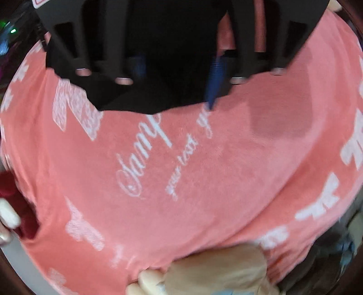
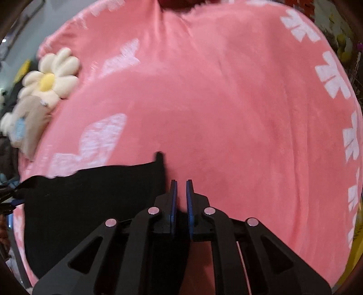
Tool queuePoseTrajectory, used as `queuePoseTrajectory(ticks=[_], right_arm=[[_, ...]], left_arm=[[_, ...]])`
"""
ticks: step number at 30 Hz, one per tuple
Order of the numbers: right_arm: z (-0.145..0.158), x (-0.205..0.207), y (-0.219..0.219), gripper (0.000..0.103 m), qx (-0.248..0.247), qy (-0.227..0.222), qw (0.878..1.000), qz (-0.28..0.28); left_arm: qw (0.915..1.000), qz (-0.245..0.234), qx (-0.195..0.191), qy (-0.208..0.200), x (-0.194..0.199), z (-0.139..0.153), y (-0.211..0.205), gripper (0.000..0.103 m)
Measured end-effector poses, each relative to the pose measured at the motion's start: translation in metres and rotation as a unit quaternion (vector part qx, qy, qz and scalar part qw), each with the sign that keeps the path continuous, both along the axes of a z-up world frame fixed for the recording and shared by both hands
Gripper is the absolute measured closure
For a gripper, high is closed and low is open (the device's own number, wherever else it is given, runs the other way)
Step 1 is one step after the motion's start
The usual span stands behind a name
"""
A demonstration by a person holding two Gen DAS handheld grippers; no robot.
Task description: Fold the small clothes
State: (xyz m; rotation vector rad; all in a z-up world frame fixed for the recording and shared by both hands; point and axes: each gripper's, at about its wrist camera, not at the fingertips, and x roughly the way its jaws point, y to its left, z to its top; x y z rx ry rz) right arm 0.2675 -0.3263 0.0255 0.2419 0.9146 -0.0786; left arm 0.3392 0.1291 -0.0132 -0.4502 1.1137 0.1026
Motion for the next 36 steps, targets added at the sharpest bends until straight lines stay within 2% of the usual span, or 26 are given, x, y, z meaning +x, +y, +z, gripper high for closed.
queuePoseTrajectory(ticks=[1, 3, 6, 9, 12, 14, 15, 17, 19, 23, 25, 27, 28, 31, 33, 34, 36], right_arm=[[0.003, -0.015, 0.004, 0.065, 0.001, -0.004, 1.000, 0.006], [0.003, -0.042, 0.007, 0.047, 0.019, -0.006, 1.000, 0.016], [-0.008, -0.082, 0.009, 0.048, 0.036, 0.018, 0.999, 0.024], [-0.018, -0.119, 0.011, 0.047, 0.044, 0.035, 0.998, 0.029], [-0.019, -0.134, 0.012, 0.047, 0.051, 0.040, 0.998, 0.025], [-0.015, -0.137, 0.014, 0.047, 0.064, 0.041, 0.997, 0.018], [-0.012, -0.136, 0.016, 0.047, 0.069, 0.037, 0.997, 0.020], [-0.001, -0.134, 0.025, 0.047, 0.073, 0.021, 0.997, 0.028], [0.006, -0.128, 0.039, 0.047, 0.073, 0.014, 0.996, 0.047], [0.007, -0.118, 0.053, 0.047, 0.067, 0.014, 0.996, 0.062], [0.001, -0.113, 0.049, 0.047, 0.066, 0.019, 0.996, 0.053], [-0.003, -0.109, 0.045, 0.047, 0.072, 0.023, 0.996, 0.045], [-0.005, -0.111, 0.044, 0.047, 0.072, 0.023, 0.996, 0.044], [-0.007, -0.112, 0.045, 0.047, 0.066, 0.027, 0.996, 0.044], [-0.005, -0.111, 0.046, 0.047, 0.066, 0.024, 0.996, 0.047], [-0.004, -0.110, 0.046, 0.047, 0.065, 0.021, 0.996, 0.049], [-0.001, -0.106, 0.048, 0.047, 0.064, 0.014, 0.996, 0.054]], left_arm=[[0.9998, -0.009, 0.014, -0.013, -0.009, 0.004, -0.002, 0.035], [0.9970, -0.046, 0.054, -0.031, -0.042, 0.014, -0.007, 0.027], [0.9959, -0.064, 0.055, -0.032, -0.080, 0.009, 0.000, 0.019], [0.9992, -0.030, 0.022, -0.014, -0.095, -0.007, 0.019, 0.017], [0.9999, -0.006, -0.012, -0.005, -0.065, -0.009, 0.029, 0.017], [0.9998, 0.005, 0.018, 0.005, -0.039, -0.004, 0.027, 0.017], [0.9995, 0.006, 0.029, -0.006, -0.025, 0.002, 0.023, 0.017], [0.9990, 0.004, 0.036, -0.027, -0.005, 0.012, 0.020, 0.017], [0.9990, 0.015, 0.040, -0.013, 0.014, 0.013, 0.021, 0.017], [0.9992, 0.030, 0.002, 0.028, 0.022, 0.004, 0.038, 0.016], [0.9967, 0.019, -0.044, 0.066, 0.025, -0.009, 0.049, 0.017], [0.9946, 0.009, -0.056, 0.087, 0.030, -0.011, 0.053, 0.017], [0.9959, 0.004, -0.046, 0.078, 0.034, -0.005, 0.052, 0.017], [0.9984, -0.032, 0.036, 0.030, 0.059, 0.027, 0.035, 0.016], [0.9931, -0.015, 0.114, 0.024, 0.077, 0.034, 0.031, 0.016], [0.9902, 0.007, 0.139, 0.014, 0.081, 0.040, 0.033, 0.016], [0.9929, 0.025, 0.115, -0.013, 0.083, 0.047, 0.039, 0.016]])
